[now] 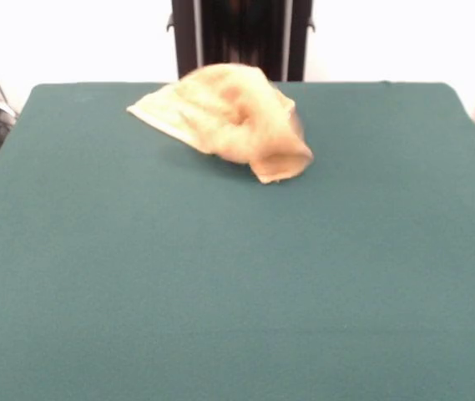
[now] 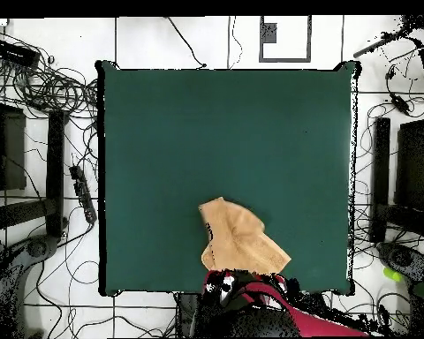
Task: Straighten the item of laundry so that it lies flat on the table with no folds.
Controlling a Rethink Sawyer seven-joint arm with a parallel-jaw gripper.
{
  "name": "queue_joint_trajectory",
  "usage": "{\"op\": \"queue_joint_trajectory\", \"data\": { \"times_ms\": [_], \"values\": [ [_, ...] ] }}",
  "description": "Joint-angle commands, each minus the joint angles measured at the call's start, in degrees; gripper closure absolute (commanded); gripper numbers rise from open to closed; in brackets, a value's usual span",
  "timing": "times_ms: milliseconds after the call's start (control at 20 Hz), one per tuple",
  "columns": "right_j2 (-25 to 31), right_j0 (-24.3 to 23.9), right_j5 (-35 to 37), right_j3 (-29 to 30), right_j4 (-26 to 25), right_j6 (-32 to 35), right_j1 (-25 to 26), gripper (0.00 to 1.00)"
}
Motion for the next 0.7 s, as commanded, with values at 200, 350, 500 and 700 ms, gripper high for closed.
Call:
{"op": "queue_joint_trajectory", "data": {
  "times_ms": [200,350,500,700],
  "values": [
    [2.0,2.7,-5.1,1.9,-2.1,2.1,5.1,0.0],
    [1.5,3.3,-9.4,3.7,-2.0,3.4,6.1,0.0],
    [2.3,3.4,-11.1,3.4,-3.6,2.1,7.9,0.0],
    [2.7,3.8,-12.7,0.5,-8.3,4.0,10.9,0.0]
  ]
}}
